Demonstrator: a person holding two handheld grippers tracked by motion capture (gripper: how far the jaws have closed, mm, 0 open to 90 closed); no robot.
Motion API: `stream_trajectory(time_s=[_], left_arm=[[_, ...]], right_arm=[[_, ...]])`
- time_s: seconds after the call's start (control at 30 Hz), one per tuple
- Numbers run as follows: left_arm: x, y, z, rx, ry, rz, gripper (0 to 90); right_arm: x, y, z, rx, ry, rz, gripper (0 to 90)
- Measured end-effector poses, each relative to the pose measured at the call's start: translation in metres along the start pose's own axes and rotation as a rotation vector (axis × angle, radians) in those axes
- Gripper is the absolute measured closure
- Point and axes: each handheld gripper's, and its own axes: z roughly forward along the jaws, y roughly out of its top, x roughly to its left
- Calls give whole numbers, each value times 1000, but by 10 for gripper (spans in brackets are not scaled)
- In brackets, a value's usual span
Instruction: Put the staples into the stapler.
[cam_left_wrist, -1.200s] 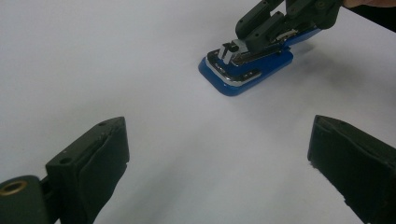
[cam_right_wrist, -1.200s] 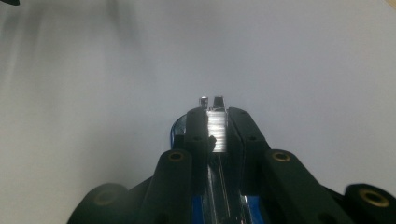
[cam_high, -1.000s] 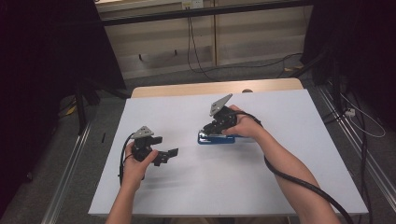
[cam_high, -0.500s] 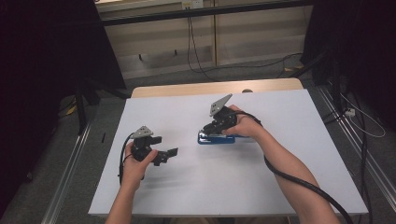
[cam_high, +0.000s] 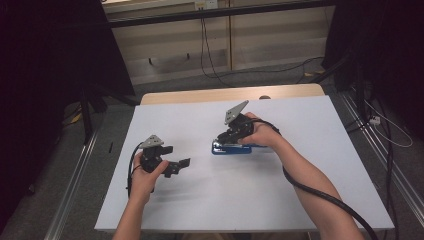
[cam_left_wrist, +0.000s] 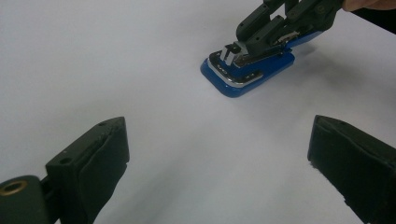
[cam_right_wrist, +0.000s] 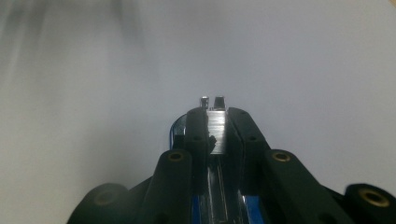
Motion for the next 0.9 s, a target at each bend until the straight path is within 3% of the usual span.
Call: stream_trajectory(time_s=[0.9], left_arm=[[0, 0, 1, -9, 0, -10, 57]], right_arm=[[-1, -1, 0, -2, 10, -7, 793]])
